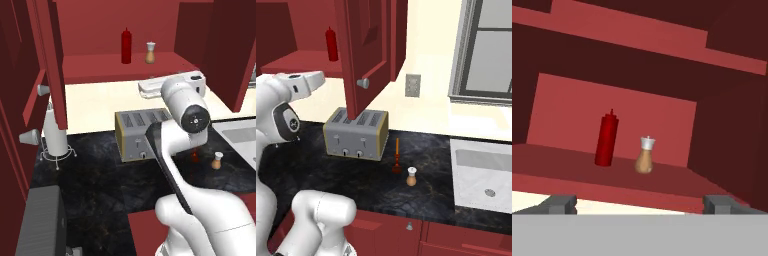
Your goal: There are various items on the counter. Only move the condiments/shakers into the cabinet.
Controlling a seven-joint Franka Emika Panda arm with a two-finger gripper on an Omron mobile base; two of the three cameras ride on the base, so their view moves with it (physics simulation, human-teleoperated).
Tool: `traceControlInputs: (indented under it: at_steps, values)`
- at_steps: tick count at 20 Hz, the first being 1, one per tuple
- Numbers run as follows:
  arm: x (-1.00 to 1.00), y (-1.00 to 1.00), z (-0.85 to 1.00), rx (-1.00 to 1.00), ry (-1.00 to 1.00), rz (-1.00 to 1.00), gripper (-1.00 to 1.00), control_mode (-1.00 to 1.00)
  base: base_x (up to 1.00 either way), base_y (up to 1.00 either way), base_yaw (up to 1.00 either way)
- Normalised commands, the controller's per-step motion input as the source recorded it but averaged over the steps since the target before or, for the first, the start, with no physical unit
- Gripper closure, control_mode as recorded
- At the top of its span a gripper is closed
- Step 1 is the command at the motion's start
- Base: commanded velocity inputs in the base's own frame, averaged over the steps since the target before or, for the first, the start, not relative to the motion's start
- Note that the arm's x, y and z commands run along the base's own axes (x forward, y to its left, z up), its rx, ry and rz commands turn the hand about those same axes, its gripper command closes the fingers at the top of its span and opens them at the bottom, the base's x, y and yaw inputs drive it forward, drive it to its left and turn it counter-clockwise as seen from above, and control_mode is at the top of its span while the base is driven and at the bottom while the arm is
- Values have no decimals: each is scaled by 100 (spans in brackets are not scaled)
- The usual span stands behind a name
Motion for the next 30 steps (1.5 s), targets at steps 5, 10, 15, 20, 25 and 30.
traceControlInputs:
  at_steps: [5,10,15,20,25,30]
  values:
    - [-100,26,-64,0,16,0,-100,-100,0,0,0]
    - [-100,23,-89,0,38,0,-100,-100,0,0,0]
    - [-100,20,-92,0,47,0,-100,-100,0,0,0]
    - [-97,1,-91,0,59,-1,-100,-100,0,0,0]
    - [-5,-3,-1,0,0,0,-100,-100,0,0,0]
    - [0,-64,-31,0,-2,2,-100,-100,0,0,0]
